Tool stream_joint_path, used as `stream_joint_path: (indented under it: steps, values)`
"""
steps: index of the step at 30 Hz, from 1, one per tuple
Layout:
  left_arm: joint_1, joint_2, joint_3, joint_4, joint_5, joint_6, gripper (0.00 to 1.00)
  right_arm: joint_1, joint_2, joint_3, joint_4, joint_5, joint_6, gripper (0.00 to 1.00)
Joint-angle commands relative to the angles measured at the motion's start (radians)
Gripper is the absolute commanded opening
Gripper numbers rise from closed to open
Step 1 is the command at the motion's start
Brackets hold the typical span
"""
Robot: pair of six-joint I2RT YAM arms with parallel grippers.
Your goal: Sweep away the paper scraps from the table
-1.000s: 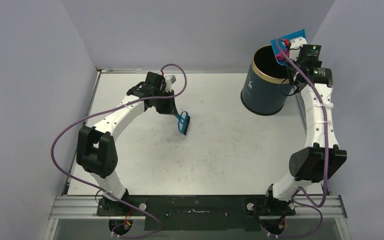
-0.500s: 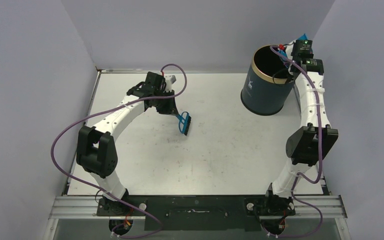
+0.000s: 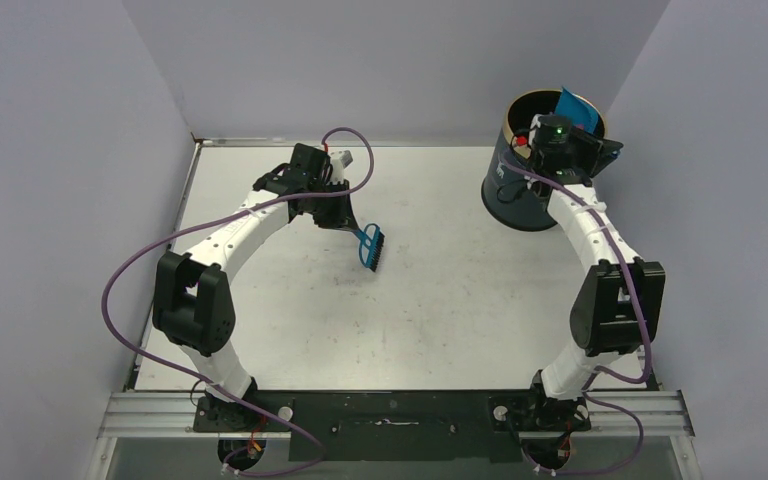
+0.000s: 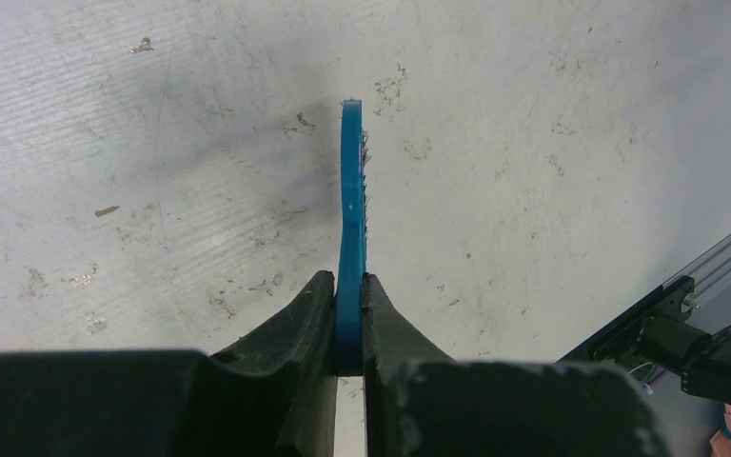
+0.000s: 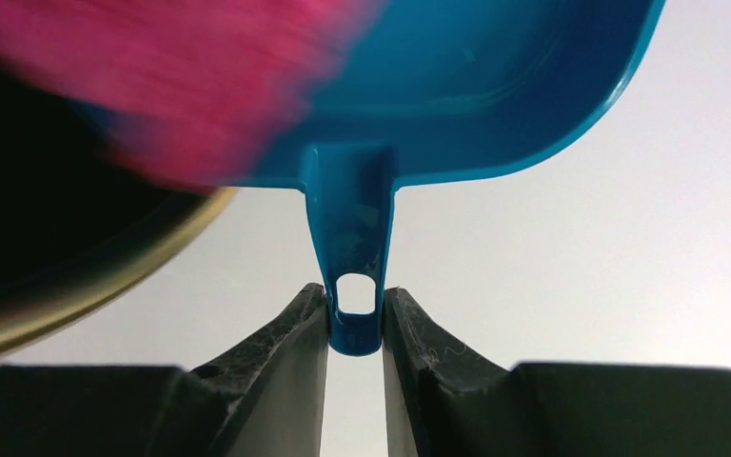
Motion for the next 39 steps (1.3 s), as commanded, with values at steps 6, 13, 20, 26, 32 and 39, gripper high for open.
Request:
stream_joint_path:
  steps: [6, 13, 20, 26, 32, 39]
  values:
    - [0.006, -0.030, 0.050, 0.029, 0.030, -0.013, 0.00, -0.012, -0.062, 0.035, 0.211, 0.151, -0.172, 0.05]
    - [0.005, -0.035, 0.048, 0.032, 0.031, -0.012, 0.00, -0.017, -0.058, 0.061, 0.071, 0.135, -0.074, 0.05]
    - [0.006, -0.038, 0.049, 0.032, 0.034, -0.013, 0.00, -0.016, -0.087, 0.161, -0.058, 0.009, 0.130, 0.05]
    - [0.005, -0.039, 0.048, 0.034, 0.038, -0.010, 0.00, -0.014, -0.122, 0.262, -0.292, -0.169, 0.367, 0.07]
    - [0.006, -0.039, 0.048, 0.031, 0.026, -0.006, 0.00, -0.003, -0.188, 0.249, -0.572, -0.520, 0.594, 0.07]
    - [0.007, -0.019, 0.059, 0.014, 0.021, 0.001, 0.00, 0.018, -0.340, -0.025, -0.663, -0.860, 0.652, 0.07]
